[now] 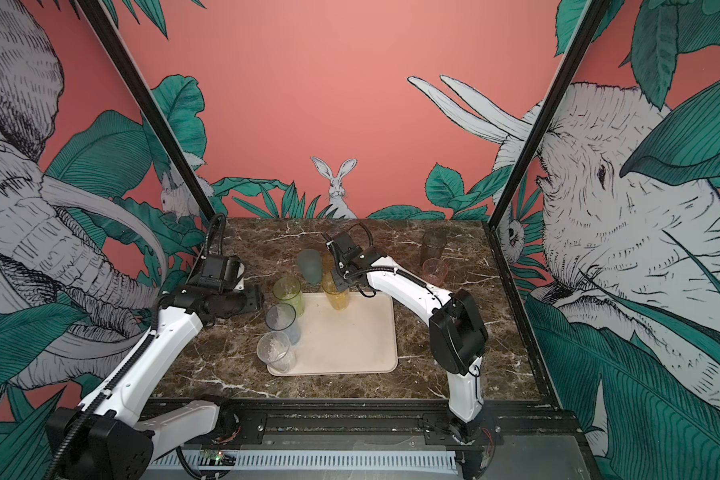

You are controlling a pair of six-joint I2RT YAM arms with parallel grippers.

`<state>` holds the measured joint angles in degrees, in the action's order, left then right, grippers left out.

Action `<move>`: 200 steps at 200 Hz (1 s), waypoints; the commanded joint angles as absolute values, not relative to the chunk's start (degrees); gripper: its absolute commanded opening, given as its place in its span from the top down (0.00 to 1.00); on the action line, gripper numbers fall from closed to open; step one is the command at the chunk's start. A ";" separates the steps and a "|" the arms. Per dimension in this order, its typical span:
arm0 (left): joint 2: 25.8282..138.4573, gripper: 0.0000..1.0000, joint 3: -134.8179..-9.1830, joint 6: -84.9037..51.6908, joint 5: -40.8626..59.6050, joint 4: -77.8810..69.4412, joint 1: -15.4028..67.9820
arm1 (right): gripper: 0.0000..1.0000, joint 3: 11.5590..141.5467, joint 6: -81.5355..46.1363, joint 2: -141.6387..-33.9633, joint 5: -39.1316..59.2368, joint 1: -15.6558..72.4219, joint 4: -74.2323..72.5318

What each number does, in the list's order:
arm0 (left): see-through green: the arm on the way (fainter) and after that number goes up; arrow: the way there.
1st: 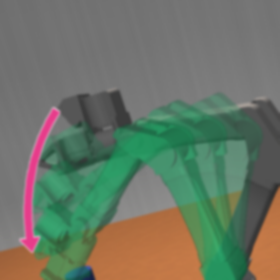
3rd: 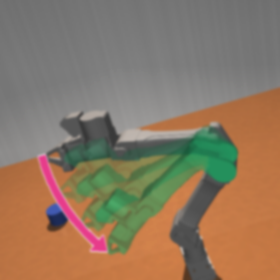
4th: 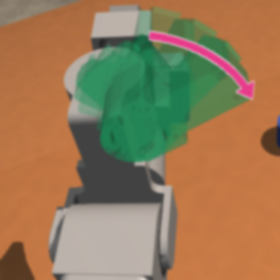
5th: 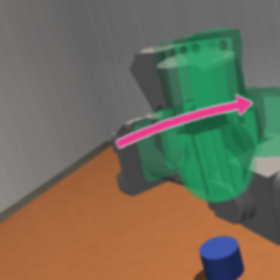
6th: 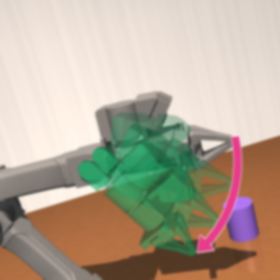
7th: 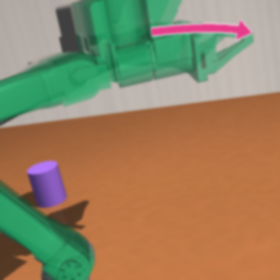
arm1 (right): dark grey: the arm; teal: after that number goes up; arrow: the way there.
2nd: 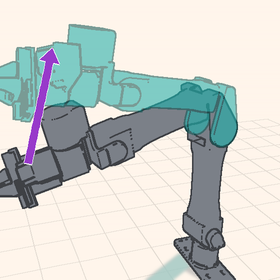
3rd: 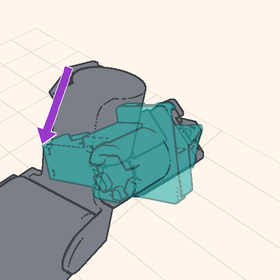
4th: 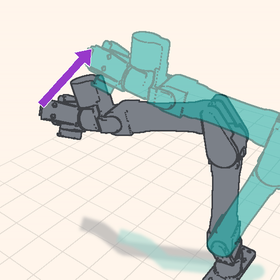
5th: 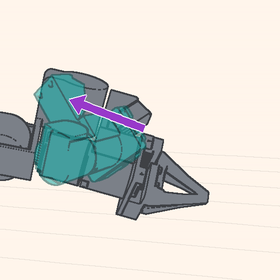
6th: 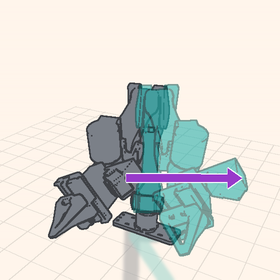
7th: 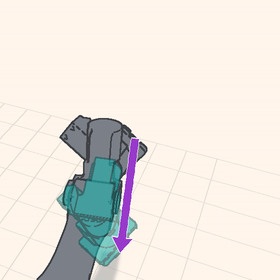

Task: Place the glasses into the tray
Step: 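Lower the yellow cup onto the tray and open the right gripper, then move the right gripper over the teal frosted cup beyond the tray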

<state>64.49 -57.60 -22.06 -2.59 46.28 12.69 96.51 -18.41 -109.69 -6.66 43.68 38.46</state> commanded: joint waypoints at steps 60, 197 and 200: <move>63.69 0.32 -56.70 -22.67 -2.57 46.04 12.30 | 0.98 98.74 -18.85 -111.34 -5.80 43.35 39.93; 63.28 0.32 -57.04 -22.74 -2.47 46.36 12.32 | 0.56 110.34 -14.51 -112.93 -6.23 43.33 43.92; 63.19 0.32 -57.04 -22.69 -2.42 46.32 12.31 | 0.56 110.91 -14.23 -113.25 -6.10 43.36 44.01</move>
<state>64.47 -57.23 -22.06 -2.55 46.26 12.67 107.00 -16.82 -111.02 -5.82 43.46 42.76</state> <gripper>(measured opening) 0.682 0.428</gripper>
